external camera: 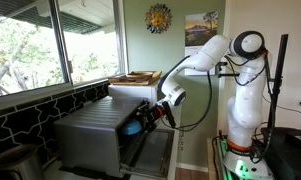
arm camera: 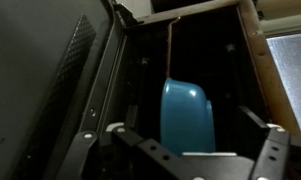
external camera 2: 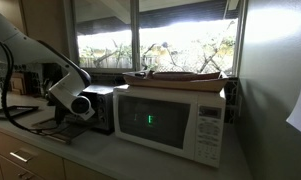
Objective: Take the blue bowl out of the oven and flip it over then put it back in the oven
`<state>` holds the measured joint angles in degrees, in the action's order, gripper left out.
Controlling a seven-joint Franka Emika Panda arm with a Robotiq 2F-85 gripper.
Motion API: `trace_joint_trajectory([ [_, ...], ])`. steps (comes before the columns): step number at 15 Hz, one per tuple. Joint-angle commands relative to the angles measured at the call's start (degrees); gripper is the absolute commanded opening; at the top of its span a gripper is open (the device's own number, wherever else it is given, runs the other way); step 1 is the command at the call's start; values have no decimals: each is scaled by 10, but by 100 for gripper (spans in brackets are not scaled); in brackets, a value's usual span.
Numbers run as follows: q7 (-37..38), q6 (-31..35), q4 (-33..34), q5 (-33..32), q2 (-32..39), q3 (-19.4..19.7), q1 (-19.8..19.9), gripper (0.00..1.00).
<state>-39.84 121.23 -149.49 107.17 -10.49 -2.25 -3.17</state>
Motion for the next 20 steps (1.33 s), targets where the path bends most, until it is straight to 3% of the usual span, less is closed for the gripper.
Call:
trace_joint_trajectory([
  [1, -17, -13, 4, 23, 16, -6, 11, 83],
  [2, -16, -13, 5, 25, 17, -6, 11, 80],
  [5, -16, -14, 6, 27, 19, -5, 12, 53],
  [7, -15, -15, 6, 28, 21, -5, 12, 44],
  [10, -14, -25, 8, 27, 19, -3, 17, 44],
  [11, -13, -25, 7, 26, 18, -3, 18, 65],
  [15, -12, -27, 3, 24, 17, -2, 22, 78],
  [16, -13, -27, 2, 23, 18, -2, 22, 47],
  [18, -12, -28, 2, 24, 19, -2, 23, 44],
  [20, -13, -29, 1, 24, 18, -1, 24, 27],
])
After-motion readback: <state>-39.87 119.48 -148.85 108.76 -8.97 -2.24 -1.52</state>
